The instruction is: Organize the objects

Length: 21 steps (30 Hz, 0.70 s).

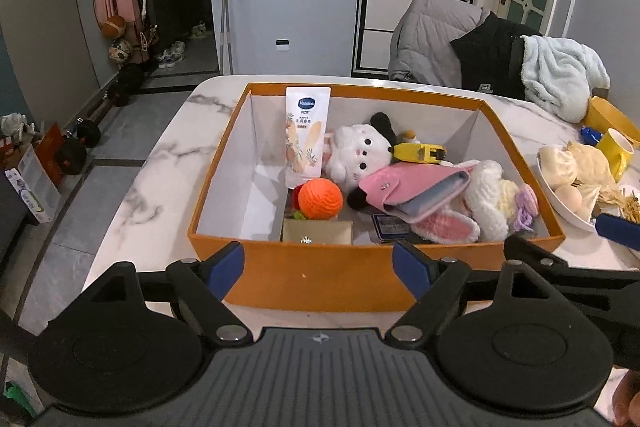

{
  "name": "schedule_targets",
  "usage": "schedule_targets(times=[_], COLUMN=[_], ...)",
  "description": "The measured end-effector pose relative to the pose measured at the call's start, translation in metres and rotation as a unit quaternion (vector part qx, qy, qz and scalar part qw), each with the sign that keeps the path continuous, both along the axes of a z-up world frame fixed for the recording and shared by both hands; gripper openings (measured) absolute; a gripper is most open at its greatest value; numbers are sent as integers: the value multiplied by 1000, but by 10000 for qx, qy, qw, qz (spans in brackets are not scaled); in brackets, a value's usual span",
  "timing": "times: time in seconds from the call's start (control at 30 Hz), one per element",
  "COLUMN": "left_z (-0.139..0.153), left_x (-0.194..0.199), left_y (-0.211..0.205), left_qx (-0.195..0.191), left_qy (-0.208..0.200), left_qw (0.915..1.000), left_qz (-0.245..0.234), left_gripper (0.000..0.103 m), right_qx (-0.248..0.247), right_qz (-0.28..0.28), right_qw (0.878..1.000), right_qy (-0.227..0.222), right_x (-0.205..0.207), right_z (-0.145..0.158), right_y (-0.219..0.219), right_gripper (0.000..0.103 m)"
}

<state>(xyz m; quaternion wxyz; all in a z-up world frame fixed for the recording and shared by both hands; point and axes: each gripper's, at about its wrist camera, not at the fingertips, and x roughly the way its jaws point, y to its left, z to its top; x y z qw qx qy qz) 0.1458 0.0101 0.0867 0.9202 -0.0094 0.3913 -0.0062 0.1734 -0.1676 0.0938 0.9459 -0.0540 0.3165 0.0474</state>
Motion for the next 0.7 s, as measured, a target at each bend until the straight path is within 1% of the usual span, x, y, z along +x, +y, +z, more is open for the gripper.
schedule_targets(times=[0.1, 0.3, 0.43, 0.6, 0.7], left_z=[0, -6, -10, -13, -13], left_x=[-6, -11, -14, -15, -16], left_y=[-1, -6, -1, 4, 9], left_qx=[12, 431, 365, 380, 297], left_qy=[-12, -58, -17, 18, 10], left_qw=[10000, 9989, 9991, 9990, 9993], left_qz=[30, 153, 202, 246, 236], left_gripper=[102, 103, 103, 103, 103], right_qx=[0, -26, -5, -48, -43], right_qz=[-35, -96, -100, -65, -56], right_qw=[10000, 9999, 9999, 9999, 9999], right_qy=[50, 51, 80, 84, 101], right_x=[-6, -13, -15, -16, -16], right_z=[-4, -7, -8, -10, -10], right_y=[-2, -5, -3, 2, 4], right_gripper=[97, 97, 97, 97, 97])
